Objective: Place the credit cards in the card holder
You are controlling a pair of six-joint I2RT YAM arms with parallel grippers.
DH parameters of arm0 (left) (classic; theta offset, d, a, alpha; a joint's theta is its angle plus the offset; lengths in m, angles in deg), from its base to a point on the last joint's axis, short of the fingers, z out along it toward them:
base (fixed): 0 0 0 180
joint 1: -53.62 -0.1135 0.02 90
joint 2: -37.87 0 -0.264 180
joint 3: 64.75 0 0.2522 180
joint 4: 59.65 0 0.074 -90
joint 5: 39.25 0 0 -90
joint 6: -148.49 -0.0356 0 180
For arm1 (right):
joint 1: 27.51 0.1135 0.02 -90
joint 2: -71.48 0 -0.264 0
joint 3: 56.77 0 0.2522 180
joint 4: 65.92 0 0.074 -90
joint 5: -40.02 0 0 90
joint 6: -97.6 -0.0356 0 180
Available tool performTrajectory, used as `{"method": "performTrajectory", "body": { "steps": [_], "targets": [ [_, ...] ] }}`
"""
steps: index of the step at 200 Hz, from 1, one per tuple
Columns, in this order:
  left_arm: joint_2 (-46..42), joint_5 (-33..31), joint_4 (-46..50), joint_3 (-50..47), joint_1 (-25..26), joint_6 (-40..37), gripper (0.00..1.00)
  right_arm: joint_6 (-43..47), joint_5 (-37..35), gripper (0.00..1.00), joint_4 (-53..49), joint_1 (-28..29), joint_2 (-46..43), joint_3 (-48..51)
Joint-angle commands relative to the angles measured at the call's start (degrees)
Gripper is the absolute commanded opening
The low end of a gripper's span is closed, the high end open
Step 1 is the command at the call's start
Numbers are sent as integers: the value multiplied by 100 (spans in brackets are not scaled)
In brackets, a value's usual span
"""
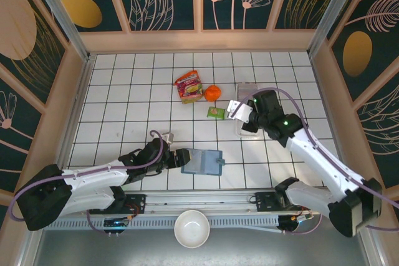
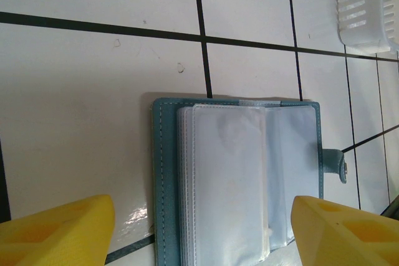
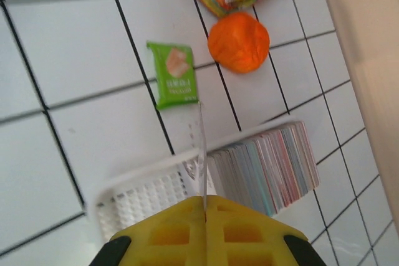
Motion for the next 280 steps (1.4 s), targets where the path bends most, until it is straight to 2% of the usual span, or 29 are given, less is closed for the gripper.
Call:
{"method": "performTrajectory", "body": {
  "steps": [1,38,56,75,97,128,152,188,209,237,280],
  "targets": [
    [-100,14,119,49,-42,-108,74,-2364,-270,0,150,505,-654,-65],
    [-102,-75,289,109,-42,-128,75,-6758,-277,0,450,895,-1485,89],
    [-80,-80,317,135,-37,-95,75,-8656,218,0,566,1044,-1666,566],
    [-28,4,299,169,-37,-93,75,-10037,38,0,603,1472,-1761,1109],
    [88,129,271,213,-37,-132,74,-10912,-226,0,1459,2341,-1799,1794],
    [138,144,382,319,-37,-165,68,-11614,-1021,0,2216,3393,-1190,2286],
    [57,160,405,379,-37,-177,57,-11897,-1278,0,2394,3705,-530,2322],
    [190,392,305,486,-37,-213,27,-12045,-1415,0,2621,3717,-27,2408],
    [337,567,88,469,-37,-198,18,-12132,-1499,0,2845,3579,-1,2626],
    [567,813,-152,495,-37,-191,12,-12049,-1316,0,3258,3421,174,2800],
    [883,986,-352,485,-34,-206,9,-11879,-1216,0,3537,3317,606,2680]
  ]
}}
